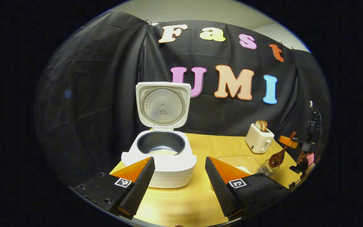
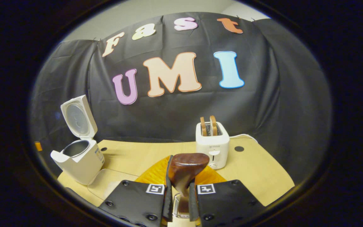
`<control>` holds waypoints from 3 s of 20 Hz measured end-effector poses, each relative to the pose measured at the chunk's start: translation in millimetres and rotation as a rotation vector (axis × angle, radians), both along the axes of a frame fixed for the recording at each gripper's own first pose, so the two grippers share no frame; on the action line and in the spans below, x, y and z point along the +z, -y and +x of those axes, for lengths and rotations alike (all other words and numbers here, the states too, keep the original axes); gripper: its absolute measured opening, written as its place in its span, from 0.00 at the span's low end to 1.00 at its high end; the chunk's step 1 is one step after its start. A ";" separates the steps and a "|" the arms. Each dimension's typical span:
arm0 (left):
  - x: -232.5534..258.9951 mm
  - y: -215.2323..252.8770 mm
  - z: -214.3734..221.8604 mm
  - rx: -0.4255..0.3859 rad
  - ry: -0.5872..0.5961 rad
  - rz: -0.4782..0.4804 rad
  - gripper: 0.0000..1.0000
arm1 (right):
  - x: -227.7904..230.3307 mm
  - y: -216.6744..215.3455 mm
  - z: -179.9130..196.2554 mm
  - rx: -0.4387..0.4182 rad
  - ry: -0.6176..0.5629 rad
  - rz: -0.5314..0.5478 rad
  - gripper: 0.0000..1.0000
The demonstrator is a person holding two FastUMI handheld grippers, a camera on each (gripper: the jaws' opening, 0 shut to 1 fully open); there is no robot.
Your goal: Close the left gripper, press the button to open the rice cooker; take a wooden spoon from the chopstick holder with the right hand, scoop a spoonful of rice and pour it into the rice cooker, then put the wooden spoon back into the chopstick holder.
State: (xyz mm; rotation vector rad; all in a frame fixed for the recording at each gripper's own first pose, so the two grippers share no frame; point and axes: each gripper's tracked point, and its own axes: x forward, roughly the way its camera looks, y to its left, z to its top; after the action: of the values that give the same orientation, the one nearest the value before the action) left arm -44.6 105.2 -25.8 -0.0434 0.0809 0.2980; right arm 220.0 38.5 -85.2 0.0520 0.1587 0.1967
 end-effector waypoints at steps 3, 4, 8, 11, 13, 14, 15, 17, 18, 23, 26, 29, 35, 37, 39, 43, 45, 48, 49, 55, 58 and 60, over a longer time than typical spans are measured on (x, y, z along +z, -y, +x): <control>0.6 1.6 -0.6 0.014 0.002 -0.005 0.95 | -18.0 -1.1 4.7 0.006 -0.026 -0.005 0.23; 1.0 2.7 -0.7 0.015 0.007 -0.010 0.95 | -24.0 -0.6 5.2 0.007 -0.038 -0.004 0.25; 4.2 3.3 -0.8 0.028 0.019 -0.015 0.95 | -43.6 3.9 3.5 0.020 -0.087 -0.001 0.25; 7.0 4.4 -0.7 0.036 0.023 -0.008 0.95 | -50.0 12.2 0.3 0.016 -0.109 0.001 0.27; 8.8 7.2 0.7 0.035 0.030 -0.011 0.95 | -52.3 17.4 -5.8 0.021 -0.129 0.012 0.29; 11.6 9.0 1.7 0.033 0.039 -0.012 0.95 | -54.0 17.6 -12.3 0.032 -0.133 0.019 0.31; 13.2 10.4 2.6 0.031 0.046 -0.015 0.95 | -50.8 18.3 -16.9 0.046 -0.139 0.025 0.32; 15.3 10.1 4.2 0.038 0.058 -0.023 0.95 | -40.1 23.6 -20.9 0.047 -0.118 0.024 0.33; 17.1 10.5 5.4 0.040 0.066 -0.030 0.95 | -31.8 24.8 -22.7 0.053 -0.098 0.031 0.45; 31.7 7.9 6.6 0.060 0.103 -0.035 0.95 | 6.9 40.6 -37.3 0.073 -0.033 0.043 0.79; 50.8 1.0 9.8 0.082 0.143 -0.043 0.95 | 32.7 43.3 -56.0 0.129 0.002 0.058 0.92; 81.2 -13.6 15.2 0.113 0.200 -0.047 0.95 | 61.3 40.6 -76.0 0.210 0.052 0.077 0.93; 148.5 -55.3 46.4 0.132 0.278 0.023 0.94 | 82.4 54.2 -93.7 0.146 0.098 0.036 0.93; 169.8 -67.4 63.1 0.102 0.297 0.044 0.94 | 95.8 56.3 -101.3 0.094 0.151 0.002 0.93; 186.2 -82.0 84.6 0.076 0.297 0.055 0.94 | 106.3 53.7 -109.4 0.047 0.190 -0.024 0.94; 216.0 -106.1 129.7 0.016 0.303 0.070 0.94 | 109.6 46.6 -125.7 -0.054 0.173 -0.005 0.96; 229.0 -118.8 152.7 0.000 0.309 0.078 0.91 | 115.0 55.6 -130.4 -0.148 0.198 0.011 0.96; 246.7 -135.8 188.1 -0.022 0.313 0.084 0.93 | 112.0 81.1 -139.9 -0.306 0.198 -0.048 0.96; 252.3 -142.1 200.3 -0.025 0.310 0.085 0.91 | 110.9 78.5 -143.2 -0.306 0.189 -0.046 0.96; 251.8 -180.5 265.3 -0.015 0.250 0.077 0.89 | 96.7 62.8 -157.5 -0.308 0.135 -0.023 0.97; 235.3 -187.1 284.4 -0.015 0.191 0.084 0.93 | 92.4 59.2 -166.1 -0.325 0.128 -0.053 0.98; 225.7 -192.2 294.9 -0.012 0.162 0.076 0.93 | 92.9 55.9 -169.5 -0.327 0.126 -0.061 0.96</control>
State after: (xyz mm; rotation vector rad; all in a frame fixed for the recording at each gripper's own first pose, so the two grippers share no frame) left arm 250.2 297.5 199.9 0.0081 -0.0906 0.2847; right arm 50.5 -17.4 7.7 0.0042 0.0288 -0.1316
